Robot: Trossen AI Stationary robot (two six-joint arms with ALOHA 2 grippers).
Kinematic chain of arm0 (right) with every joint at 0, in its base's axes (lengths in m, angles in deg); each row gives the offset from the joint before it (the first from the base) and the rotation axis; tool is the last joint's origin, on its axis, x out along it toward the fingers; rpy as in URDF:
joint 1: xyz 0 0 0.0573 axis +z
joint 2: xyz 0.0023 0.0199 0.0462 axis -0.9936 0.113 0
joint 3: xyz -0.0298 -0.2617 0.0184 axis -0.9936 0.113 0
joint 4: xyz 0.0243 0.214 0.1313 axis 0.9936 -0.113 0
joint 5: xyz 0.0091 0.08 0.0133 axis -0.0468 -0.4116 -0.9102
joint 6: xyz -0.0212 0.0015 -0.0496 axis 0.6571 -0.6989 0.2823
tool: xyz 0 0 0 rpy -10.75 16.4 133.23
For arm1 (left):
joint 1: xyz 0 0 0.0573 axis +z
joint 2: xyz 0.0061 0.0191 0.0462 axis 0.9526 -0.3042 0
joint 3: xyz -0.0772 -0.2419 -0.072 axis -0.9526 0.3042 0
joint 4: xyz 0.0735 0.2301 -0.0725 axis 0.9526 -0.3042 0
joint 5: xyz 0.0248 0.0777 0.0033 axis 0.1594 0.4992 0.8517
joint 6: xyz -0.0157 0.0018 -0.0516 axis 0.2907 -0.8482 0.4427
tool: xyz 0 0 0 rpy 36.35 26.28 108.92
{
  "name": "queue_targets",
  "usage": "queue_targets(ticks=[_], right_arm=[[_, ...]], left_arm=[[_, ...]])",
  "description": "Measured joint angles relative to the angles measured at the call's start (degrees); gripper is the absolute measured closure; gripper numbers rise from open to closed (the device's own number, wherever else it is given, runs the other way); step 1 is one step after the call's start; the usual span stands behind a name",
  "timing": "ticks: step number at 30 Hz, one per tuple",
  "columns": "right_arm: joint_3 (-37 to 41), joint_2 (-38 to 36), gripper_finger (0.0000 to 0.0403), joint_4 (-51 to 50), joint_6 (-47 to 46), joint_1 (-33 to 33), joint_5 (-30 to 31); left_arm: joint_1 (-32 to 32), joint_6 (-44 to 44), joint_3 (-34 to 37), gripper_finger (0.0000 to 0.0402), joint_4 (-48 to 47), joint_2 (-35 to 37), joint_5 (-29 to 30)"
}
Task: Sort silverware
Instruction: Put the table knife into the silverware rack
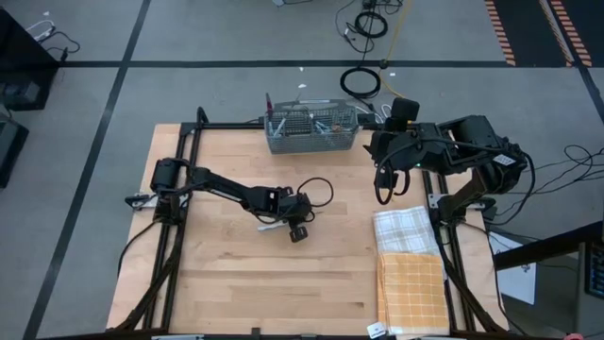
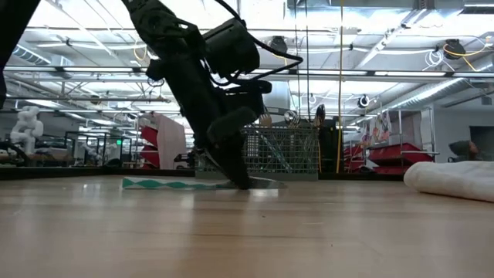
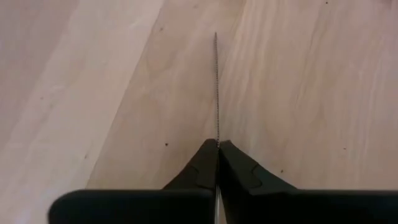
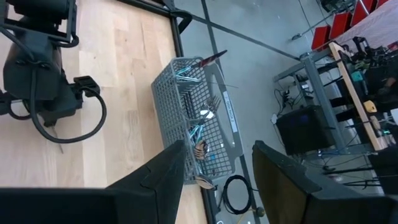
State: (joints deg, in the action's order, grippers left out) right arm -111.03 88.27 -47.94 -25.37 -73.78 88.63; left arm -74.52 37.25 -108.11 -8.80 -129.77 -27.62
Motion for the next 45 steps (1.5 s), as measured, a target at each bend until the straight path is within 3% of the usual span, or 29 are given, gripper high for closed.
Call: queue_targets(ticks=[6, 13, 19, 34, 39, 45], right_arm=[[0.0, 0.0, 0.0227, 0.0, -1.7, -0.1, 0.8], [0.0, -0.5, 0.0227, 0.0, -9.2, -0.8, 12.5], [0.0, -3.6, 0.0227, 0.2, -9.4, -0.7, 12.1], [0.0, -10.0, 0.0227, 1.9, -15.6, -0.6, 13.1], [0.0, -9.3, 0.0227, 1.9, -16.7, -0.6, 14.2], [0.0, -8.5, 0.0227, 1.9, -17.9, -0.6, 13.9]], left_arm=[[0.5, 0.0, -1.7, 0.0397, -1.7, 3.0, 0.9], [2.6, -0.3, -5.0, 0.0399, 3.0, 9.9, 8.8], [5.1, -0.9, -6.4, 0.0400, 10.4, 16.6, 12.0], [8.9, -23.2, -3.9, 0.0401, 18.9, 36.3, 25.1], [13.0, -27.4, 4.9, 0.0401, 37.0, 39.5, 25.1], [22.6, -27.2, 17.7, 0.0401, 58.4, 37.9, 16.5]])
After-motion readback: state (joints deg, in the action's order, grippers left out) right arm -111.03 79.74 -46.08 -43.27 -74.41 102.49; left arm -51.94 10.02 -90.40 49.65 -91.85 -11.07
